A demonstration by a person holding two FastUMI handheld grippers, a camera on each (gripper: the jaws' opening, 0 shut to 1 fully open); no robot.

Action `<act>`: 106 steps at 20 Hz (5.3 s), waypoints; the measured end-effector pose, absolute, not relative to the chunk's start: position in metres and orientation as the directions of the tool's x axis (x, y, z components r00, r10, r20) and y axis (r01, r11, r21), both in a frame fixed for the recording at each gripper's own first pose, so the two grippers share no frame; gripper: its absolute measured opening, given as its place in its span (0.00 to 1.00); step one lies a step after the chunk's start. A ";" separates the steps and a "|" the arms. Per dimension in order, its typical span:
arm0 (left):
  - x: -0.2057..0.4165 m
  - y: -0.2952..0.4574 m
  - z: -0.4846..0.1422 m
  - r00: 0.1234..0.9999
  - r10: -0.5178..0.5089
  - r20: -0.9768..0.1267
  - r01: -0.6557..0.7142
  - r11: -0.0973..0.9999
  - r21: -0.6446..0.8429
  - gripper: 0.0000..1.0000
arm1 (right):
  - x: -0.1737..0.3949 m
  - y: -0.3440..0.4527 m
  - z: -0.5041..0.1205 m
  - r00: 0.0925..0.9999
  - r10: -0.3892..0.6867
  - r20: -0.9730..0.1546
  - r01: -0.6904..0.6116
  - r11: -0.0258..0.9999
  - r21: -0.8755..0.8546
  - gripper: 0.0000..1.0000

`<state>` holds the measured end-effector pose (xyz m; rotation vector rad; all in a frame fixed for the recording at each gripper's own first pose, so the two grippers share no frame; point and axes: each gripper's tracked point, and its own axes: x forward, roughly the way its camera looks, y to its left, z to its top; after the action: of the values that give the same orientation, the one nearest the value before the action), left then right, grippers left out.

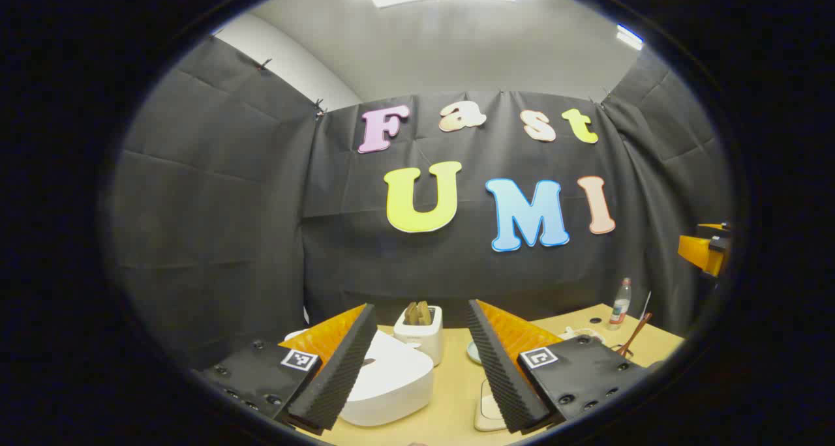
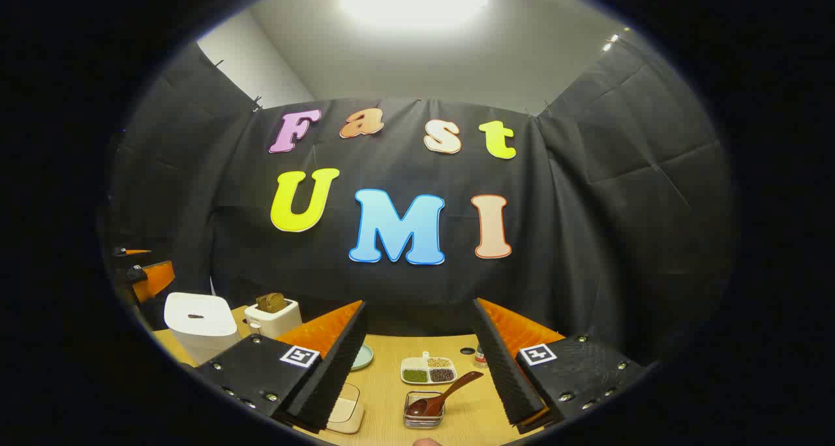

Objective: Close the left gripper, press the button to open the rice cooker; take a wooden spoon from the chopstick holder with the right hand, scoop a spoonful of rice and pour it into the rice cooker, then put the wooden spoon back into the chopstick holder.

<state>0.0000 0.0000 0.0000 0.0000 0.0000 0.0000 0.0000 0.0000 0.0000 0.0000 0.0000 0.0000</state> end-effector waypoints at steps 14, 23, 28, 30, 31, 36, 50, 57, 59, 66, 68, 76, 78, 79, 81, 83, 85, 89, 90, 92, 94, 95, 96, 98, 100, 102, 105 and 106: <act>-0.013 0.006 0.004 1.000 0.026 0.001 -0.026 0.999 0.036 0.96 | -0.007 0.006 0.003 0.999 0.042 -0.001 -0.042 0.999 -0.007 0.96; -0.025 -0.003 0.019 1.000 0.020 0.014 -0.021 0.999 0.040 0.95 | -0.015 0.010 -0.001 0.997 0.071 0.012 -0.071 0.997 -0.013 0.96; -0.025 -0.005 0.016 1.000 0.015 0.009 -0.015 0.999 0.036 0.65 | -0.015 0.017 -0.007 0.996 0.086 0.012 -0.085 0.996 -0.027 0.96; -0.024 0.003 0.017 0.999 0.035 0.019 -0.036 0.999 0.024 0.56 | -0.014 0.020 -0.009 0.996 0.088 0.014 -0.087 0.996 -0.037 0.96; -0.025 0.005 0.015 0.999 0.041 0.019 -0.042 0.999 0.015 0.36 | -0.014 0.021 -0.010 0.996 0.088 0.017 -0.087 0.995 -0.039 0.96; -0.022 0.024 0.003 0.997 0.073 0.009 -0.073 0.997 -0.016 0.09 | -0.016 0.029 -0.011 0.996 0.088 0.022 -0.087 0.995 -0.058 0.96; 0.056 0.079 -0.050 0.996 0.046 -0.071 -0.047 0.999 -0.013 0.08 | -0.038 0.030 -0.013 1.000 -0.007 0.013 0.008 0.997 -0.083 0.96; 0.113 0.100 -0.122 0.974 0.000 -0.227 -0.020 0.996 -0.085 0.09 | -0.042 0.032 -0.016 0.999 -0.044 -0.007 0.043 0.991 -0.125 0.96; 0.128 0.105 -0.148 0.960 -0.002 -0.280 -0.026 0.995 -0.098 0.08 | -0.043 0.034 -0.020 0.999 -0.046 -0.018 0.044 0.991 -0.125 0.96; 0.149 0.113 -0.199 0.928 -0.006 -0.374 -0.033 0.995 -0.097 0.09 | -0.047 0.024 -0.024 0.996 -0.082 -0.043 0.076 0.990 -0.120 0.96; 0.149 0.109 -0.209 0.917 -0.016 -0.399 -0.027 0.994 -0.102 0.08 | -0.048 0.020 -0.024 0.995 -0.090 -0.043 0.084 0.988 -0.128 0.96; 0.148 0.108 -0.215 0.906 0.027 -0.423 -0.060 0.996 -0.066 0.09 | -0.048 0.007 -0.030 0.992 -0.110 -0.057 0.103 0.988 -0.120 0.96; 0.147 0.108 -0.217 0.897 0.019 -0.442 -0.065 0.994 -0.089 0.09 | -0.045 0.001 -0.035 0.991 -0.114 -0.067 0.106 0.988 -0.112 0.96; 0.147 0.108 -0.216 0.892 0.012 -0.452 -0.071 0.991 -0.114 0.12 | -0.044 -0.002 -0.038 0.990 -0.118 -0.075 0.110 0.988 -0.106 0.96; 0.144 0.113 -0.218 0.885 0.025 -0.465 -0.103 0.984 -0.144 0.09 | -0.045 -0.010 -0.038 0.989 -0.125 -0.082 0.118 0.990 -0.082 0.96; 0.142 0.115 -0.217 0.886 0.027 -0.463 -0.104 0.984 -0.142 0.09 | -0.043 -0.016 -0.037 0.989 -0.128 -0.081 0.123 0.991 -0.060 0.96; 0.143 0.114 -0.214 0.892 0.030 -0.452 -0.097 0.987 -0.126 0.09 | -0.043 -0.023 -0.038 0.988 -0.131 -0.083 0.127 0.990 -0.057 0.96; 0.141 0.119 -0.184 0.919 0.082 -0.386 -0.112 0.992 -0.057 0.08 | -0.042 -0.032 -0.036 0.989 -0.127 -0.070 0.122 0.990 -0.073 0.96; 0.139 0.119 -0.174 0.925 0.094 -0.368 -0.121 0.991 -0.050 0.09 | -0.041 -0.034 -0.036 0.990 -0.126 -0.068 0.121 0.989 -0.080 0.96; 0.134 0.118 -0.151 0.946 0.115 -0.305 -0.129 0.991 -0.027 0.09 | -0.038 -0.033 -0.037 0.991 -0.113 -0.067 0.108 0.991 -0.082 0.96; 0.128 0.117 -0.130 0.959 0.133 -0.250 -0.139 0.990 -0.007 0.09 | -0.034 -0.033 -0.039 0.993 -0.094 -0.068 0.089 0.993 -0.077 0.96; 0.126 0.114 -0.123 0.964 0.132 -0.232 -0.139 0.990 -0.015 0.09 | -0.032 -0.032 -0.040 0.994 -0.085 -0.069 0.080 0.994 -0.075 0.96; 0.126 0.112 -0.117 0.969 0.124 -0.216 -0.133 0.991 -0.030 0.08 | -0.030 -0.032 -0.040 0.995 -0.076 -0.070 0.071 0.995 -0.071 0.96; 0.129 0.107 -0.130 0.963 0.105 -0.250 -0.123 0.991 -0.060 0.09 | -0.027 -0.033 -0.041 0.995 -0.067 -0.071 0.063 0.996 -0.064 0.96; 0.131 0.108 -0.150 0.951 0.092 -0.294 -0.118 0.990 -0.074 0.09 | -0.027 -0.037 -0.041 0.995 -0.074 -0.071 0.070 0.996 -0.061 0.96; 0.138 0.108 -0.165 0.942 0.075 -0.326 -0.103 0.992 -0.068 0.09 | -0.030 -0.039 -0.040 0.994 -0.085 -0.070 0.080 0.995 -0.063 0.96; 0.141 0.105 -0.177 0.934 0.070 -0.351 -0.098 0.993 -0.062 0.09 | -0.034 -0.042 -0.042 0.992 -0.098 -0.079 0.092 0.992 -0.085 0.96; 0.140 0.105 -0.181 0.930 0.071 -0.361 -0.101 0.993 -0.065 0.09 | -0.035 -0.042 -0.040 0.992 -0.103 -0.078 0.096 0.992 -0.087 0.96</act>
<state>0.1402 0.1051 -0.1807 -0.0831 0.3666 0.0878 -0.0346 -0.0418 -0.0404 -0.0828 0.0823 -0.1002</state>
